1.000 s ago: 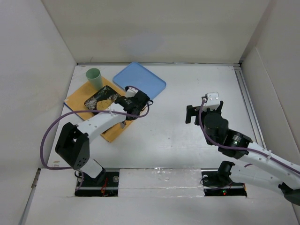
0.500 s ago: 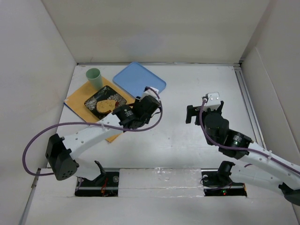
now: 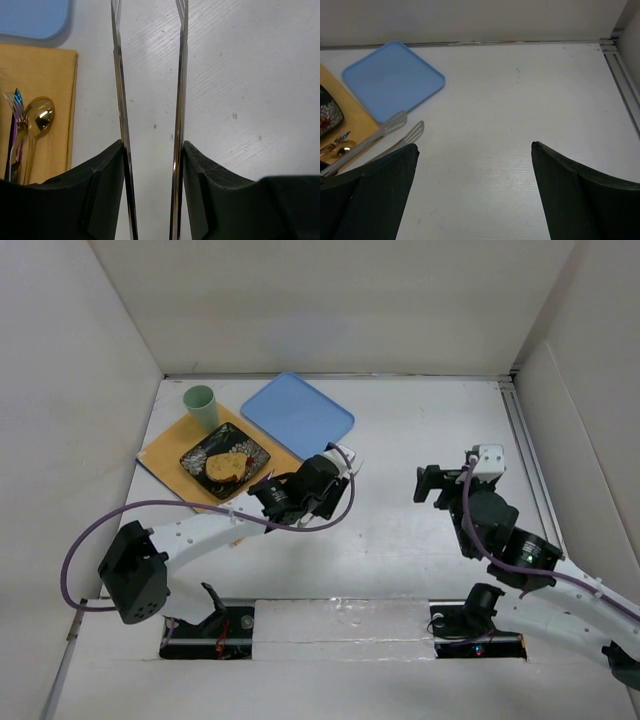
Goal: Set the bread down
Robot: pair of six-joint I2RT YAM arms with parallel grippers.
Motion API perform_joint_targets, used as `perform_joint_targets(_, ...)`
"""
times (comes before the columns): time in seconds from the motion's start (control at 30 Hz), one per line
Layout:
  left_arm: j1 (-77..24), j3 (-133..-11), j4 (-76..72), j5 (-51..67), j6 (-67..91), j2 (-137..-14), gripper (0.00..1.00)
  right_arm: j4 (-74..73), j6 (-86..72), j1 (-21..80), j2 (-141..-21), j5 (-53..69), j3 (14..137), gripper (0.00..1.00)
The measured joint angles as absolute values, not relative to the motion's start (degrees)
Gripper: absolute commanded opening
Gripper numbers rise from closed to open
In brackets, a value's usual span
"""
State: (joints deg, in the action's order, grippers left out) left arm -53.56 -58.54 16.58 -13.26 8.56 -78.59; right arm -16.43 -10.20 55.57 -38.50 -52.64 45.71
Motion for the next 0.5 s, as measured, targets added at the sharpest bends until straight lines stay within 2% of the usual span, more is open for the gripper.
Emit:
perform_joint_targets(0.2, -52.7, -57.3, 12.8, -11.3, 7.7, -79.9, 0.43, -16.0, -10.4, 55.6, -33.5, -53.8, 43.4, 1.0)
perform_joint_targets(0.5, -50.1, -55.6, 8.4, -8.2, 7.3, -86.1, 0.44, -16.0, -10.5, 55.6, -32.8, -54.0, 42.5, 1.0)
